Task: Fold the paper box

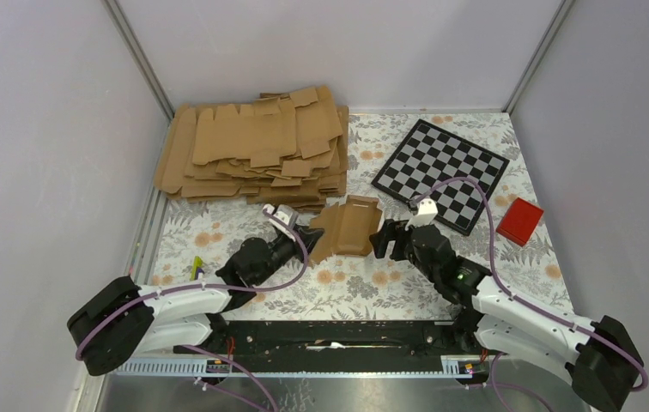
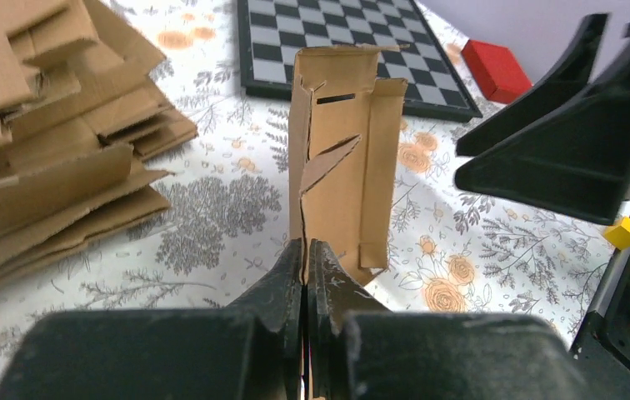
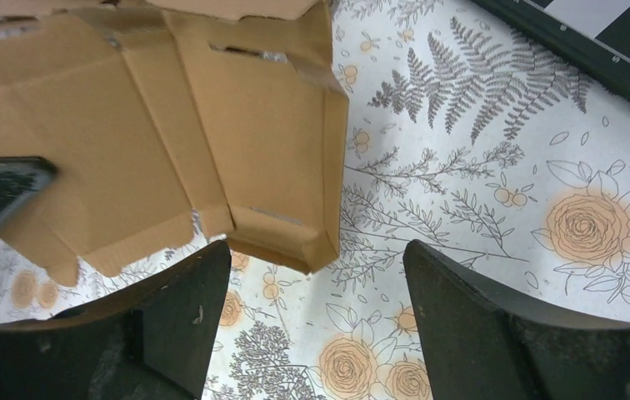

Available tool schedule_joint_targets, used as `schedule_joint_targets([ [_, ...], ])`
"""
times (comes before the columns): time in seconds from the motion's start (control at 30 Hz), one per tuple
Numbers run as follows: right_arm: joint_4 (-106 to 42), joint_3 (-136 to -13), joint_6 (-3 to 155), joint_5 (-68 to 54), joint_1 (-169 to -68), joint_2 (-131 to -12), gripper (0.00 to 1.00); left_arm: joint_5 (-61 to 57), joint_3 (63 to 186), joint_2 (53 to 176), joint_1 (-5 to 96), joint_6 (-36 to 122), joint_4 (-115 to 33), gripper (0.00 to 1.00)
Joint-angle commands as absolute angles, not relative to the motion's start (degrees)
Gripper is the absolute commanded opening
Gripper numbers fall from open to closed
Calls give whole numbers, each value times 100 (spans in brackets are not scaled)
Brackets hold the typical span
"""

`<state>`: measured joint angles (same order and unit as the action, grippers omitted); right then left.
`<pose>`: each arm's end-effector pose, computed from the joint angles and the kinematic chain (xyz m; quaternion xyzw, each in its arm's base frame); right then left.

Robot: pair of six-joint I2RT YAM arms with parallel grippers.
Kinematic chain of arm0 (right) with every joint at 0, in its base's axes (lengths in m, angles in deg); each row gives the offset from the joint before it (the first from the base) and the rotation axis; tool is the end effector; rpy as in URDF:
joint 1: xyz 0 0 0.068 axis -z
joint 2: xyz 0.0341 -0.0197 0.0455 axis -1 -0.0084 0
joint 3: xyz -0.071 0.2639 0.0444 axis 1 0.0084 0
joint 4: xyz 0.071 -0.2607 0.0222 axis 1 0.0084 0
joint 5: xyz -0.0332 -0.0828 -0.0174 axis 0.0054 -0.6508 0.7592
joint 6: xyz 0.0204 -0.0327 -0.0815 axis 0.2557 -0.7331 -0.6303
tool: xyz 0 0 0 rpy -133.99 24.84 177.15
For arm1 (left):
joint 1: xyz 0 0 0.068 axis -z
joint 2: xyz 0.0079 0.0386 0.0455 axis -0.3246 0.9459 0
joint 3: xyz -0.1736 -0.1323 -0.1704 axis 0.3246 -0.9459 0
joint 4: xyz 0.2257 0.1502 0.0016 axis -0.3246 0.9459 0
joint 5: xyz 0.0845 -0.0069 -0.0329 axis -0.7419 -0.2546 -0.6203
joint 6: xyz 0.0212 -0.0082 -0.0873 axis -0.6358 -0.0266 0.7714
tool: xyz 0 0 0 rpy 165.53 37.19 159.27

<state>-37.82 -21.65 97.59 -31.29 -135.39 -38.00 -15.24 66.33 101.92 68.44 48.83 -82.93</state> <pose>0.1828 0.1551 0.2096 -0.0394 0.8096 0.2505 0.5295 0.1766 -0.1965 0.1884 0.1734 0.7124 -0.3503 0.5829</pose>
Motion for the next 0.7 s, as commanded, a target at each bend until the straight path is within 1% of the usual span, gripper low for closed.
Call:
schedule_joint_targets([
  [0.0, -4076, -2061, 9595, -3014, -13487, -4046, 81, -1409, 6317, 10123, 6956, 4241, -9737, 0],
  [0.23, -4668, -1938, 9318, -2988, -13487, -4484, 77, -1255, 6139, 10147, 7003, 4213, -9770, 0],
  [0.37, -4992, -1988, 9078, -3087, -13487, -4878, 66, -1228, 6145, 10260, 7004, 4215, -9795, 0],
  [0.5, -5438, -2017, 9092, -3001, -13487, -5329, 62, -1293, 6226, 10392, 7014, 4213, -9578, 0],
  [0.6, -5845, -1972, 9154, -3048, -13486, -5624, 60, -1261, 6284, 10457, 7003, 4210, -9494, 0],
  [0.67, -5992, -1977, 9142, -3110, -13487, -5782, 57, -1257, 6298, 10473, 7011, 4219, -9449, 0],
])
